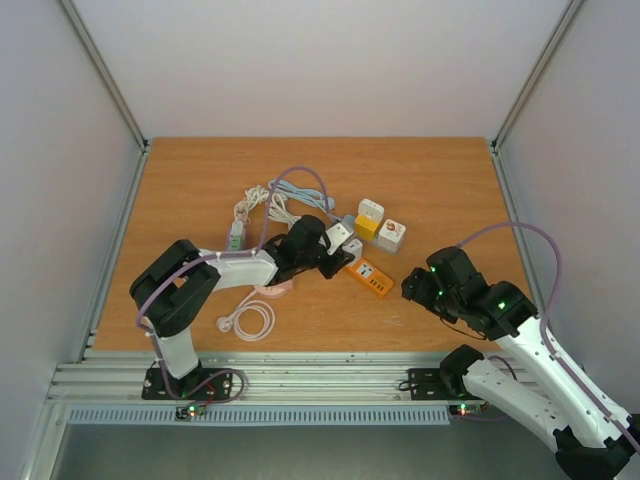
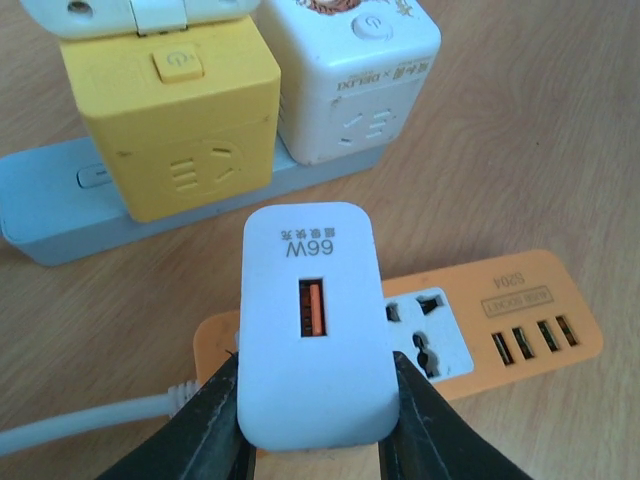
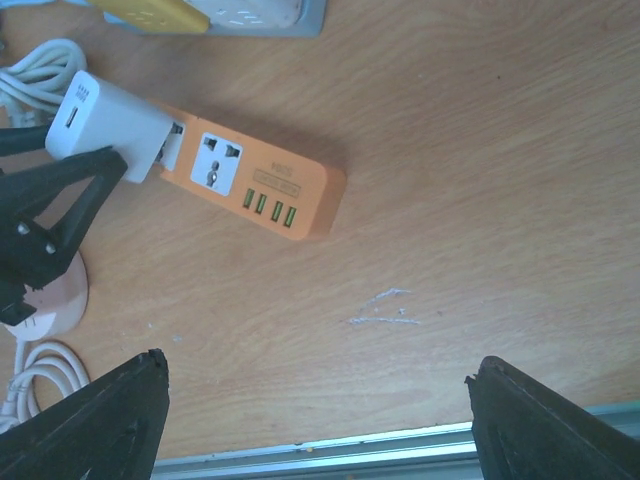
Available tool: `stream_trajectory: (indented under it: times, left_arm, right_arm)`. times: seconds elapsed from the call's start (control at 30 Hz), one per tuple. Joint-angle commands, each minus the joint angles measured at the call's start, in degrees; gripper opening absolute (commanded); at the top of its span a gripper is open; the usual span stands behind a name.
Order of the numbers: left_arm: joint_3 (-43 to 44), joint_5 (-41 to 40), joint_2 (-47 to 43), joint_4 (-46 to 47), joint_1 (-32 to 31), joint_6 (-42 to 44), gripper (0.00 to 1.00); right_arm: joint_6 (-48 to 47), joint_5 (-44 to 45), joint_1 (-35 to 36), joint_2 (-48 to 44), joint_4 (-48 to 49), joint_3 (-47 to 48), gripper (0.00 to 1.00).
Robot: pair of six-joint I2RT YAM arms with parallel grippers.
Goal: Insert the plug
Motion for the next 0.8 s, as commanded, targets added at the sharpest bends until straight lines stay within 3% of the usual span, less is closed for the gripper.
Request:
stream_trajectory:
  times: [0.0,0.4,0.77]
  left_arm:
    - [2.66,-2.14,1.43,8.54,-0.61,0.95,0.00]
    - [4.91,-5.67,6.48,10.88,-1.13,1.44,0.00]
    - [4.12,-6.23,7.73,7.19,-1.41,0.53,0.00]
  right_arm:
    - [1.77,-1.18,-0.25,-0.29,1.20,-0.16,0.83]
    - [3.83,-0.40,-0.29,-0.37,1.57,-1.77,0.83]
    - [4.06,0.01,-0.32,-0.03,1.48,-1.45,0.84]
